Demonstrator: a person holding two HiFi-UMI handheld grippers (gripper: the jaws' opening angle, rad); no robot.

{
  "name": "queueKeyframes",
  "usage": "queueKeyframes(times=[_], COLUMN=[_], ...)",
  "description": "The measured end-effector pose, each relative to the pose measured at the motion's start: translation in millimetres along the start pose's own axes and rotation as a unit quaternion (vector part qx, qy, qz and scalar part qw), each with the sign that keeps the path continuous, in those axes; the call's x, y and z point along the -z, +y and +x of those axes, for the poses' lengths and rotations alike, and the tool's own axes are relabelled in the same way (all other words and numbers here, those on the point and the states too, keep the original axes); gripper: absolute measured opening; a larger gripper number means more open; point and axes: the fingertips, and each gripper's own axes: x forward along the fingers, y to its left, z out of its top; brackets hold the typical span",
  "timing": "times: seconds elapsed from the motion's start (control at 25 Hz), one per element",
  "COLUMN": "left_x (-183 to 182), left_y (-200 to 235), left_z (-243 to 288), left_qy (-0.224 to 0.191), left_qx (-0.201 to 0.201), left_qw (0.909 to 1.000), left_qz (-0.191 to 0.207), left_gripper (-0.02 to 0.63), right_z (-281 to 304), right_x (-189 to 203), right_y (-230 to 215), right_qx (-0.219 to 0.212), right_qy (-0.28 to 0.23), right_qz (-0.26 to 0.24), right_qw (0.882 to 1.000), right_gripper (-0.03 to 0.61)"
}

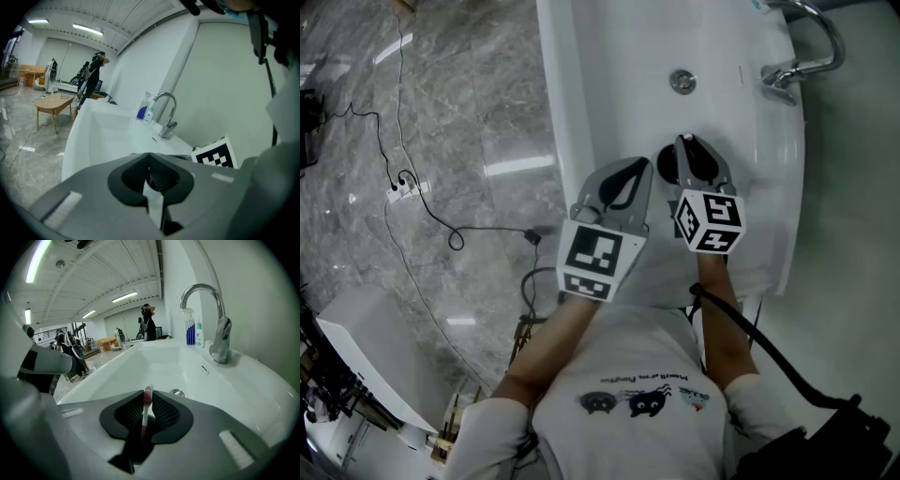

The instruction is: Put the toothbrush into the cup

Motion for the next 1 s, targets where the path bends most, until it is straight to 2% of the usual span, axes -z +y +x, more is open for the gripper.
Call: queueKeyframes(times=[0.56,1.0], left_x=[-1.0,-0.1], left_y=[0.9,-1.7], left_z=[-0.7,4.8], left_qy=[-0.003,-0.005], left_qx=[-0.003,-0.006], left_qw=[1.0000,1.0000], left_qz=[0.000,0.003], left_gripper=[0.000,0.000], right_z=[2.8,1.7], right_x=[4.4,5.8], right_y=[-1.9,-10.3], right_qx=[-0.005,-0.009], right_qy=[0.011,0.008], right_qz=[0.003,0.010], right_qw=[1.000,1.000], right_gripper=[0.060,0.104])
